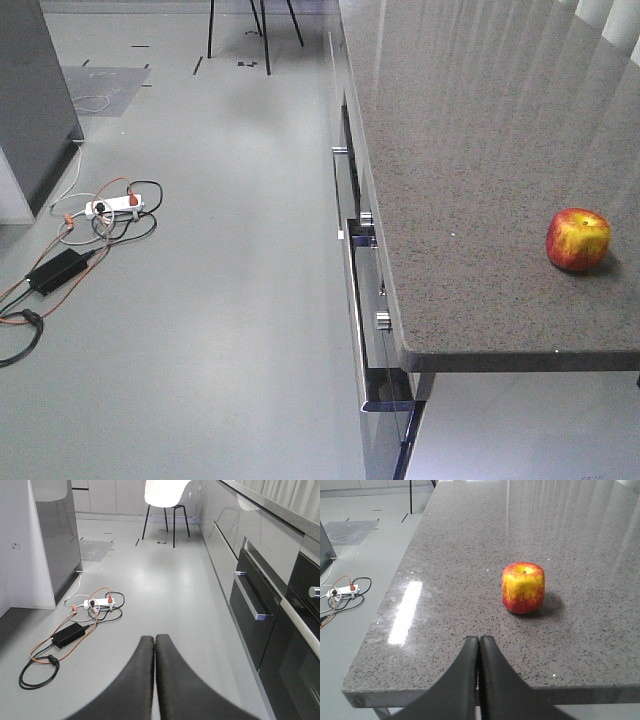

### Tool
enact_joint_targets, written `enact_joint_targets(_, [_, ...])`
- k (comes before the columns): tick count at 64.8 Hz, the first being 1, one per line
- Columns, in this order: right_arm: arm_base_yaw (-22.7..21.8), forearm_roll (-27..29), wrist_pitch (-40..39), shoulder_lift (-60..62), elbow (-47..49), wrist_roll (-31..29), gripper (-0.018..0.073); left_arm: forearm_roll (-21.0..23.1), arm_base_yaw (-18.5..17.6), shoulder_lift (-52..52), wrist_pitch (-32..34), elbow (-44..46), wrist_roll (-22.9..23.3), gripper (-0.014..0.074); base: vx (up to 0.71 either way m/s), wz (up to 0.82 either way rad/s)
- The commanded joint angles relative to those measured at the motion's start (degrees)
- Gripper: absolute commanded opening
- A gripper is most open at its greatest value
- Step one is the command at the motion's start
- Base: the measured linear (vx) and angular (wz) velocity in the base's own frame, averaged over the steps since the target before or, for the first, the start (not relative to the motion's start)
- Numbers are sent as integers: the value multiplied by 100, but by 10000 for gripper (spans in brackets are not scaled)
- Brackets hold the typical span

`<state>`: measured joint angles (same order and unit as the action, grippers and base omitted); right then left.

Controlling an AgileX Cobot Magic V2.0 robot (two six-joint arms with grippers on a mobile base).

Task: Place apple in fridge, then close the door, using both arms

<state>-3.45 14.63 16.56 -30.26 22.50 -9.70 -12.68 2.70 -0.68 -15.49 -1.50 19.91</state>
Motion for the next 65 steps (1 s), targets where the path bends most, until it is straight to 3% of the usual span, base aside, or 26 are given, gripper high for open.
enact_joint_targets(1, [-30, -139, -495, -46, 209, -58, 43, 23, -9, -76, 446, -119, 35, -6, 0, 0])
enact_joint_targets(35, [-30, -356, -310, -46, 209, -21, 659, 23, -9, -76, 446, -119, 35, -6, 0, 0])
enact_joint_targets(42, [-30, -410, -407, -46, 209, -60, 690, 23, -85, -76, 447, -119, 35, -6, 0, 0])
enact_joint_targets(65, [-30, -323, -500, -46, 209, 11, 640, 23, -229, -76, 447, -119, 35, -6, 0, 0])
